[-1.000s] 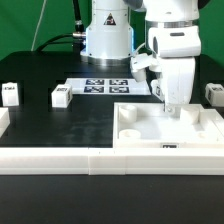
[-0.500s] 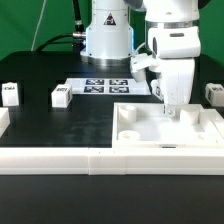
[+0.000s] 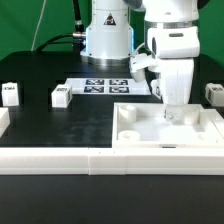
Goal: Assemble one leg
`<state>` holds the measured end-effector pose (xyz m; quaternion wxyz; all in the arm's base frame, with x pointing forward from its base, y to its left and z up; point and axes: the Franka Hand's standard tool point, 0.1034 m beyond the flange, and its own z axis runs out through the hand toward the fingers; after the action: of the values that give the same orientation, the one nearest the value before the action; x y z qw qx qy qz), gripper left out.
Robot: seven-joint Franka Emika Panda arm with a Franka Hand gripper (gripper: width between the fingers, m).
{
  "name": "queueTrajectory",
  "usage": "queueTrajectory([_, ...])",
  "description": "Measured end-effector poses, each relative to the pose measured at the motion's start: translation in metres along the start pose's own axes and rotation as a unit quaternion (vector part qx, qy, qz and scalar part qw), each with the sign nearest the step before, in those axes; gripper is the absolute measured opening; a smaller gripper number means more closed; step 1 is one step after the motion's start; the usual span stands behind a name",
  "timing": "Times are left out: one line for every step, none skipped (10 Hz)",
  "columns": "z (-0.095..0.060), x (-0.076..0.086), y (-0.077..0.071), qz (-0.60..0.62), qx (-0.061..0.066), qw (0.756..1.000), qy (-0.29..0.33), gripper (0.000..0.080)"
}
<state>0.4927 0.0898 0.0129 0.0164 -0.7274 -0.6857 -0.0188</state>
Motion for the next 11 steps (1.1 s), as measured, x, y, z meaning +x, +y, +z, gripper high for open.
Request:
queueTrajectory([0.000, 0.000, 0.000, 0.000, 0.000, 1.000, 0.000, 0.0647])
queueTrajectory([0.000, 0.000, 0.000, 0.000, 0.000, 1.000, 0.000, 0.0647])
queueTrajectory([0.000, 0.000, 0.000, 0.000, 0.000, 1.000, 0.000, 0.0649])
queueTrajectory([-0.004, 0.003, -0.001, 0.022, -0.002, 1.000, 0.000, 0.0649])
queueTrajectory([-0.020, 0.009, -0.008, 0.047, -0.011, 0.999, -0.003, 0.0649])
queueTrajectory([-0.037, 0.016, -0.015, 0.063, -0.018, 0.998, -0.006, 0.0649])
queueTrajectory([-0.049, 0.021, -0.019, 0.072, -0.025, 0.997, -0.007, 0.0649])
queueTrajectory([-0.055, 0.028, -0.022, 0.091, -0.026, 0.995, -0.008, 0.0649])
queueTrajectory([-0.054, 0.028, -0.023, 0.094, -0.026, 0.995, -0.008, 0.0649])
queueTrajectory([-0.054, 0.027, -0.023, 0.101, -0.025, 0.995, -0.008, 0.0649])
queueTrajectory([-0.054, 0.028, -0.023, 0.141, -0.025, 0.990, -0.006, 0.0649])
